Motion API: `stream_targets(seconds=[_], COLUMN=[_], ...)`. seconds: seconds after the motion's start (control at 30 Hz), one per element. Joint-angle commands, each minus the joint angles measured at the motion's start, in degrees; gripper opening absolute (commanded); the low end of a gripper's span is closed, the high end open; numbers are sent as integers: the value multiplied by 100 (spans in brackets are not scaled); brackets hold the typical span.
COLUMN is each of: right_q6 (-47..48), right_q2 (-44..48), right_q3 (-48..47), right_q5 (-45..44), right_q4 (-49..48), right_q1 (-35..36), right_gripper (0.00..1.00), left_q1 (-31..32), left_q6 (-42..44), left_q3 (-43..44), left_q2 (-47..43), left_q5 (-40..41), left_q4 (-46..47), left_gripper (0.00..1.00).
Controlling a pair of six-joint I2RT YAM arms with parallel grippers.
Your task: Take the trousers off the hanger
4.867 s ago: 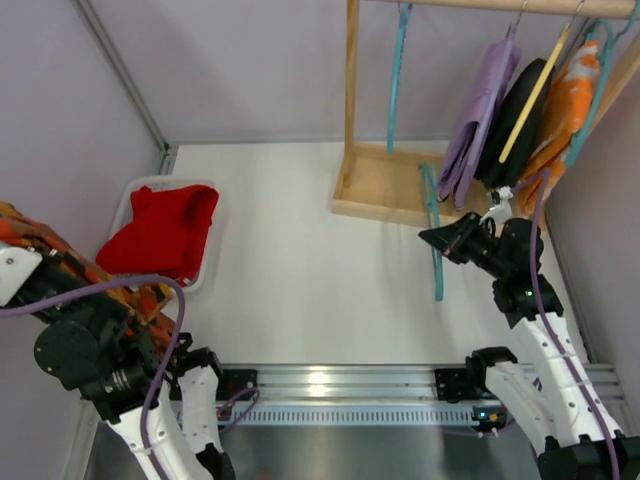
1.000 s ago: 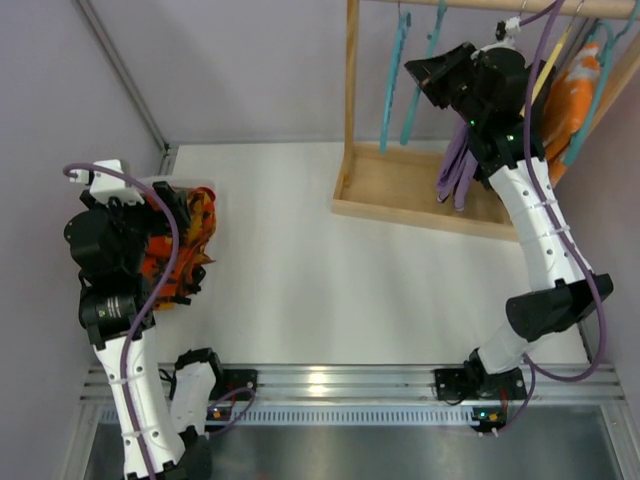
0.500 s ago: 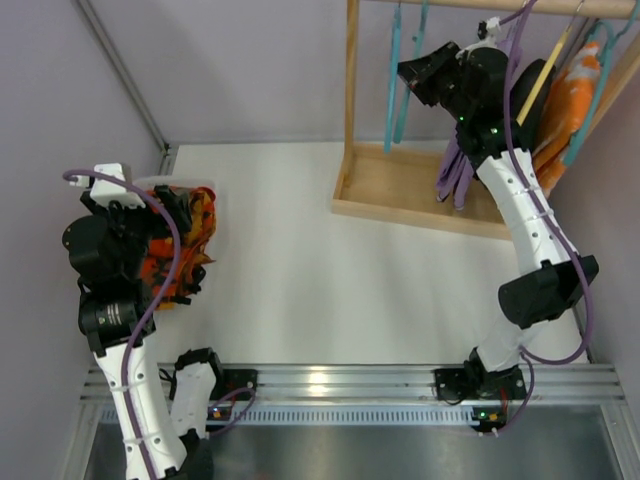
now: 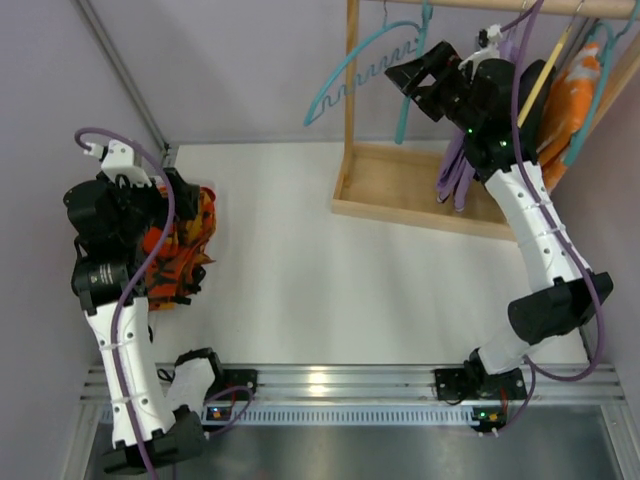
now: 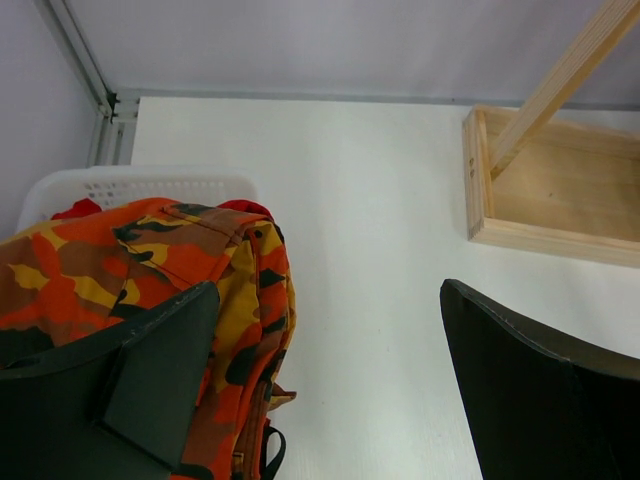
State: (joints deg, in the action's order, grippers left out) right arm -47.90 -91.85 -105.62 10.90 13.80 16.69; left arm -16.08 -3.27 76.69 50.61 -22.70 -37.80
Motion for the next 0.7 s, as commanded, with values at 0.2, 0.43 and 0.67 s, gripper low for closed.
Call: stream_targets(seconds=[0.2, 0.43, 0.67], right_q6=[720, 1203, 2361], right_q2=[1072, 1819, 2899], right_q3=[112, 779, 1737], right_q5=[-105, 184, 1063], right_q4=[377, 536, 693], right_q1=[-34, -52, -52], right_gripper=[99, 99, 100], left_q1=[87, 1664, 3083], left_q6=[72, 511, 555], left_q3=[347, 864, 1428], left_q2=[590, 1309, 2154], left_q5=[-297, 1038, 1453], left_q4=[-17, -306, -447], left_gripper=[98, 98, 98])
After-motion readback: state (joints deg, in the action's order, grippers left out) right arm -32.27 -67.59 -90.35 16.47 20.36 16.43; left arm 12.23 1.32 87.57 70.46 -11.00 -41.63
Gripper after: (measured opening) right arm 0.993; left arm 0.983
